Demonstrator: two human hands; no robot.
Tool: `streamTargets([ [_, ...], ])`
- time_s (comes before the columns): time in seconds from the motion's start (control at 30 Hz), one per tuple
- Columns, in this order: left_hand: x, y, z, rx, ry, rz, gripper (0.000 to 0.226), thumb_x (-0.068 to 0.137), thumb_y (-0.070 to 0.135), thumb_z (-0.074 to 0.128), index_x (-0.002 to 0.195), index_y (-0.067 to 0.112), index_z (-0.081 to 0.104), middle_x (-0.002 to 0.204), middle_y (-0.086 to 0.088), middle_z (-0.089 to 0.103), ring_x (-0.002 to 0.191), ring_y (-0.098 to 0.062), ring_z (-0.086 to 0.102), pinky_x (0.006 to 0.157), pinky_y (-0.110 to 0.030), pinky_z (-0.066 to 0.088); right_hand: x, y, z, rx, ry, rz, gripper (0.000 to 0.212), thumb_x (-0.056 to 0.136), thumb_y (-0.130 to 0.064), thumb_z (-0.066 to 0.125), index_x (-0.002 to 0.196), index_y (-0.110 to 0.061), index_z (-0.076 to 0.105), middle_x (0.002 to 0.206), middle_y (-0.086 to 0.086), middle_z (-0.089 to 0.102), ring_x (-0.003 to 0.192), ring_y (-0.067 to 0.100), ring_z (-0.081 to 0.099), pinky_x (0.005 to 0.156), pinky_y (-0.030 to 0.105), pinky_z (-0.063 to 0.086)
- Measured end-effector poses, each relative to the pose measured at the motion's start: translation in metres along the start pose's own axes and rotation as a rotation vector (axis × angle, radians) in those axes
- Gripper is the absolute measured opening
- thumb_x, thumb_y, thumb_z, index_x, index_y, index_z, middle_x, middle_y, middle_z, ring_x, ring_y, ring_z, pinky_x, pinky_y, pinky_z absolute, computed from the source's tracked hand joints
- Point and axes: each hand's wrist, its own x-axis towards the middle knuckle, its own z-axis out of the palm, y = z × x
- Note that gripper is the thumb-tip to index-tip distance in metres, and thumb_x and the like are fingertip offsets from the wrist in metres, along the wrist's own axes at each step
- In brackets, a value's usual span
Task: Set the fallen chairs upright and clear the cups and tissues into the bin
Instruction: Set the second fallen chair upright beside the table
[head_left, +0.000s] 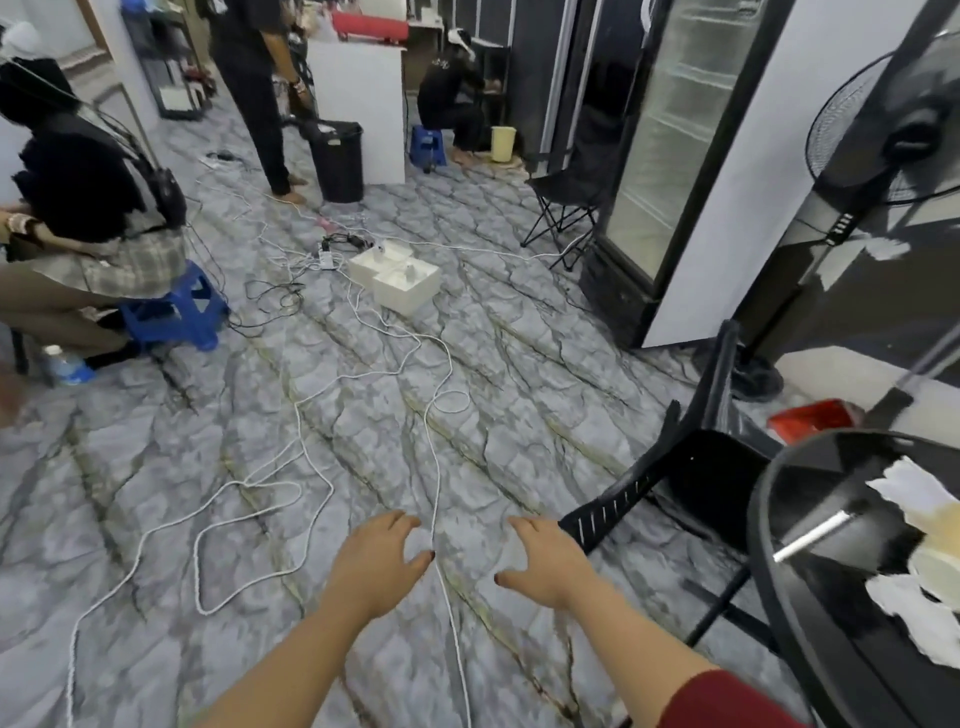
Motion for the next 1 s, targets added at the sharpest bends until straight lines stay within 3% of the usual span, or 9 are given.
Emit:
streamTargets([
  [0.27, 0.124, -0.034, -0.048, 0.057, -0.08, 0.129, 0.053, 0.09, 0.05, 0.043, 0.135, 0.021, 0.04, 0.145, 0.001, 0.038, 0.133, -0.018, 0.033, 0.108, -0.031, 0.029, 0.1, -0.017, -0.056, 0.092, 0.042, 0.108, 0.081, 0.083, -0.052, 0.054, 0.146, -0.02, 0.016, 0.154, 0.004, 0.021, 0.14, 0.024, 0.021, 0.114, 0.04, 0.024],
  [0.53, 0.242, -0.034, -0.065, 0.091, -0.149, 0.198, 0.053, 0.09, 0.051, 0.041, 0.135, 0.024, 0.038, 0.145, 0.003, 0.036, 0.131, -0.017, 0.035, 0.108, -0.033, 0.03, 0.187, 0.012, -0.093, 0.2, 0.041, 0.199, 0.082, 0.083, -0.05, 0.055, 0.147, -0.021, 0.012, 0.156, 0.005, 0.014, 0.142, 0.023, 0.015, 0.115, 0.039, 0.019],
  [1.0, 0.512, 0.064, -0.102, 0.148, -0.232, 0.389, 0.053, 0.09, 0.049, 0.042, 0.136, 0.022, 0.039, 0.145, 0.001, 0.036, 0.133, -0.017, 0.032, 0.11, -0.032, 0.027, 0.352, 0.131, -0.227, 0.297, 0.078, 0.347, 0.082, 0.083, -0.052, 0.055, 0.147, -0.02, 0.015, 0.154, 0.006, 0.019, 0.14, 0.026, 0.019, 0.114, 0.039, 0.023],
])
